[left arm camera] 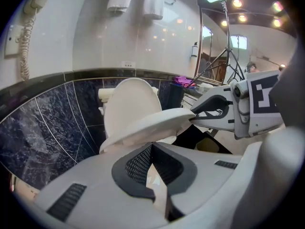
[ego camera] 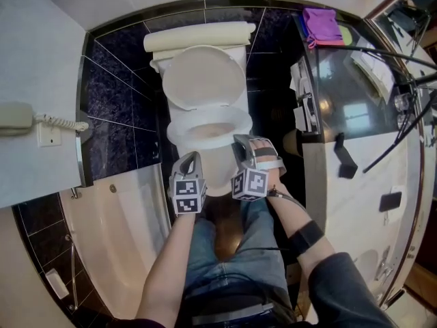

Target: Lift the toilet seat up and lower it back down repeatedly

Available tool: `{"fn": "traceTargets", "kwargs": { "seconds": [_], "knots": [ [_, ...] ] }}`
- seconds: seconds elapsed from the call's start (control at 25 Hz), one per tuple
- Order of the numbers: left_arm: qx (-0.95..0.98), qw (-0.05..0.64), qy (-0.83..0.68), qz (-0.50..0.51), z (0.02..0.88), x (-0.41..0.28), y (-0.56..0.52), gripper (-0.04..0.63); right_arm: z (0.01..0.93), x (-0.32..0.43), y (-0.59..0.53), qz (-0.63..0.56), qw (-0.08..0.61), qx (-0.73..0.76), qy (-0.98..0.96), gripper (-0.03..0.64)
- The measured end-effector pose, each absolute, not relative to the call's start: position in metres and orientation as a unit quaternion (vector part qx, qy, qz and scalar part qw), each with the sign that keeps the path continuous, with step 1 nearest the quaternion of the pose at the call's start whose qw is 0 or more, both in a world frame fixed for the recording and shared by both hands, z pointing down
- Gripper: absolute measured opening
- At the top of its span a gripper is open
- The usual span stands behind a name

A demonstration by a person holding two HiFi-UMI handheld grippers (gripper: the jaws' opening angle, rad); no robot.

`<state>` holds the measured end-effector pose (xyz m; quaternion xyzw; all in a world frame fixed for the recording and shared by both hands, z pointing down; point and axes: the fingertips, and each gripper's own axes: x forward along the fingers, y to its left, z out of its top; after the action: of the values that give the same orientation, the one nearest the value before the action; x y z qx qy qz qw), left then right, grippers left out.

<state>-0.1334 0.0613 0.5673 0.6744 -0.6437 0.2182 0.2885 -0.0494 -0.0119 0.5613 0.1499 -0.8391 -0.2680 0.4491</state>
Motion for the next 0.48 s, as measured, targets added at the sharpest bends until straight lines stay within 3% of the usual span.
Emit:
{"fn": "traceTargets", "kwargs": {
  "seconds": [0.48],
  "knots": [
    [0.680,0.297,-0.633,0.220,0.613,-0.113,0.118,0.000,0.606,-0.019,0.056,-0.276,0.475,0.142,-0.823,0.091]
  ]
}}
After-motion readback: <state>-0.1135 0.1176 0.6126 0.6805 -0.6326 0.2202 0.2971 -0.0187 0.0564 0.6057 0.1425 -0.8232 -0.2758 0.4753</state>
